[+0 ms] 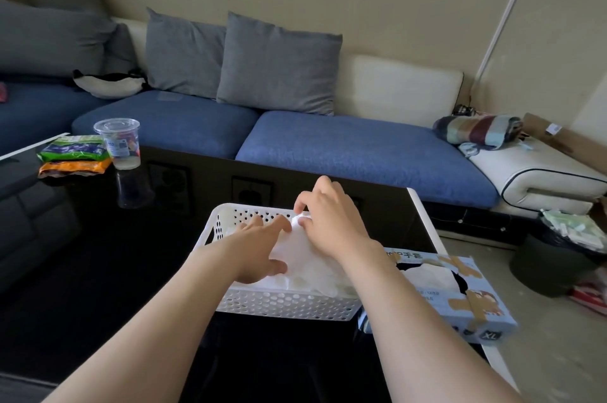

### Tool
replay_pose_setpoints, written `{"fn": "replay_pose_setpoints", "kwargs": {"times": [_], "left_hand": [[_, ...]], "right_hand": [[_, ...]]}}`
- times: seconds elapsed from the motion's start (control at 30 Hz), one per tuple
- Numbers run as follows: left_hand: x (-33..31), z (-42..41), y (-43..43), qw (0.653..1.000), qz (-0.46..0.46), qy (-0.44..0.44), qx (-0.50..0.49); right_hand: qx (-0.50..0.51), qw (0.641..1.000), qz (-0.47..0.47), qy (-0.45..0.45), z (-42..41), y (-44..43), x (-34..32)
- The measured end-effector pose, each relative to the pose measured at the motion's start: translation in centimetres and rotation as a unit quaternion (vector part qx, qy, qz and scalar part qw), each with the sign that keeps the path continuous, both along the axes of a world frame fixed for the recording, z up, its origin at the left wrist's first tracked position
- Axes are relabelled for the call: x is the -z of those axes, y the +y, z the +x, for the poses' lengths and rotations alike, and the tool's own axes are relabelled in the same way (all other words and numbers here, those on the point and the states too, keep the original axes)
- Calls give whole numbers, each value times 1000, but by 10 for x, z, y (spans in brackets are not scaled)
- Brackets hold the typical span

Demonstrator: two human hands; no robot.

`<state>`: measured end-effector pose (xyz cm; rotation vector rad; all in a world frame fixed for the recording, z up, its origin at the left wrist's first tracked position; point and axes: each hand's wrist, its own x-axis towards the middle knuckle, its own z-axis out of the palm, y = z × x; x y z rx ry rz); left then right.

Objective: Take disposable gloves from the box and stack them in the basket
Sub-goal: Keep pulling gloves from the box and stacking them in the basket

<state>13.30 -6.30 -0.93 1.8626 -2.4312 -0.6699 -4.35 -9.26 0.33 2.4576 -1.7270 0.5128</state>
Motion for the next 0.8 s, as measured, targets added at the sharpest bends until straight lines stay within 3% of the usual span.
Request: {"fn": "replay_pose_setpoints", "kwargs": {"times": [0.1, 0.23, 0.4, 0.67, 0.8], "left_hand": [[-1, 1, 1, 1000, 12, -2, 6], [0, 5, -2, 1000, 23, -12, 8], [0, 2, 0, 999, 45, -29, -2], [0, -7, -1, 995, 75, -69, -21], [-1, -13, -4, 994, 70, -76, -26]], "right_hand": [[-50, 998, 38, 12, 7, 10, -12], [-56, 967, 248, -5, 8, 30, -30], [-24, 925, 373, 73, -13, 34, -37], [-23, 904, 417, 91, -27, 27, -16], [-25, 916, 394, 66, -28, 24, -6]]}}
